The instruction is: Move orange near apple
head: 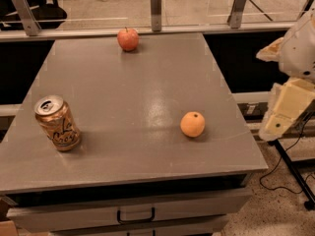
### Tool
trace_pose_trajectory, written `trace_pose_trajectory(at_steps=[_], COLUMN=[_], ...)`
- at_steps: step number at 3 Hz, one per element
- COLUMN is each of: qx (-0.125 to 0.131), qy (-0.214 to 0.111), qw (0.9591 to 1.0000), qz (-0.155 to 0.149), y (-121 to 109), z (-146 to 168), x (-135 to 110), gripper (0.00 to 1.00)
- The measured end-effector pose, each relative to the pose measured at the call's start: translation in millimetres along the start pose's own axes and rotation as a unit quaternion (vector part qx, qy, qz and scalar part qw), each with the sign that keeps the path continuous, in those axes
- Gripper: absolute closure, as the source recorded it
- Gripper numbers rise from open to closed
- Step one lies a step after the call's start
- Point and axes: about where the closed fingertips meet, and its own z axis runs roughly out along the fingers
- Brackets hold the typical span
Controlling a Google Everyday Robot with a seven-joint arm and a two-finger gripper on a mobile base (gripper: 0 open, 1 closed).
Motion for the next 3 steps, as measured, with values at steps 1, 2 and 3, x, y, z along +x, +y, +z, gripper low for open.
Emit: trace_pose_trajectory(at_steps=[1, 2, 3], qx=[-0.032, -0.063, -0.077], qy=[-0.076, -0.144, -0.184], qw=[0.9964, 0.9869, 0.9787], qz=[-0.022, -0.036, -0.046], y=[17.5, 34.6, 41.9], z=[42.6, 82.5, 111.7], x=[-26.9, -54.7, -74.8], gripper=[0.0, 0.0, 0.0])
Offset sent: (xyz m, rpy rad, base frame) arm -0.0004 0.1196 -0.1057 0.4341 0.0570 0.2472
